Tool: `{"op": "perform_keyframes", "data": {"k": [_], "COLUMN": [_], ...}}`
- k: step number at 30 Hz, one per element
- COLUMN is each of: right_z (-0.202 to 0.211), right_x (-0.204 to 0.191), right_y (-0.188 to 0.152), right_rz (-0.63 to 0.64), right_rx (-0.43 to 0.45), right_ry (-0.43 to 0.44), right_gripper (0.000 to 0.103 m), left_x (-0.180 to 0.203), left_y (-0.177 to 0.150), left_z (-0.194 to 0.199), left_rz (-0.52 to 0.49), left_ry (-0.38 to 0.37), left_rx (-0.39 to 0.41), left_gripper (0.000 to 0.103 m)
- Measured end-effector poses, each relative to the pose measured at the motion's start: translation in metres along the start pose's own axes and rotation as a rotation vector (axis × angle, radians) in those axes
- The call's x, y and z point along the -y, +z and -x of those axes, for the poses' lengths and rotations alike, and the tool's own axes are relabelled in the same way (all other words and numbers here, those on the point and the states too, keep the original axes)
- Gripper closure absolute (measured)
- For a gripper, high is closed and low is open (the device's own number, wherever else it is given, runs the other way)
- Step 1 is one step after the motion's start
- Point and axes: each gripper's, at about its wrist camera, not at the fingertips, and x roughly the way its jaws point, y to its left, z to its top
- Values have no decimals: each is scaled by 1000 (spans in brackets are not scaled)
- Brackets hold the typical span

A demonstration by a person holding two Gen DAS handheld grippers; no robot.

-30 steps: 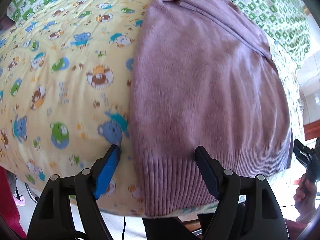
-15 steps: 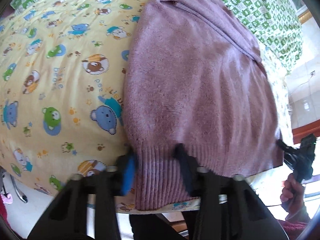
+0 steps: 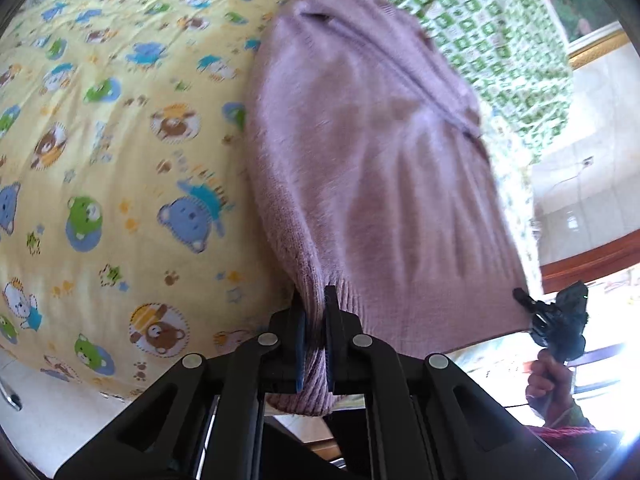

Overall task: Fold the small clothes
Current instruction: 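Grasp the ribbed hem with the right tool while the left tool grasps the hem, then lift the hem with both tools and fold it toward the collar, release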

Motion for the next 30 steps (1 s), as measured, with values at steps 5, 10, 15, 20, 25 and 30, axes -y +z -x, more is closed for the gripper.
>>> {"op": "perform_keyframes", "data": {"k": [5, 10, 15, 20, 25, 30], "right_z": [6, 14, 15, 3, -15, -40], "right_x": [-15, -43, -71, -92, -101, -111], "right_y": [14, 35, 71, 118, 170, 226], "right_rz": [12, 52, 85, 109, 106, 97], "right_rx": [23, 65, 119, 172, 213, 238], "right_ry": [73, 139, 193, 203, 177, 171], "right_gripper": [96, 96, 96, 96, 96, 96], "left_x": [14, 33, 48, 57, 60, 70], "left_y": [19, 55, 104, 158, 219, 278], "left_z": [16, 30, 39, 36, 24, 5], "left_rz": [2, 6, -17, -10, -2, 1], "left_ry": [-64, -106, -120, -109, -83, -81], "left_rx": [50, 131, 208, 279, 322, 348], "left_gripper": [98, 99, 99, 99, 99, 99]}}
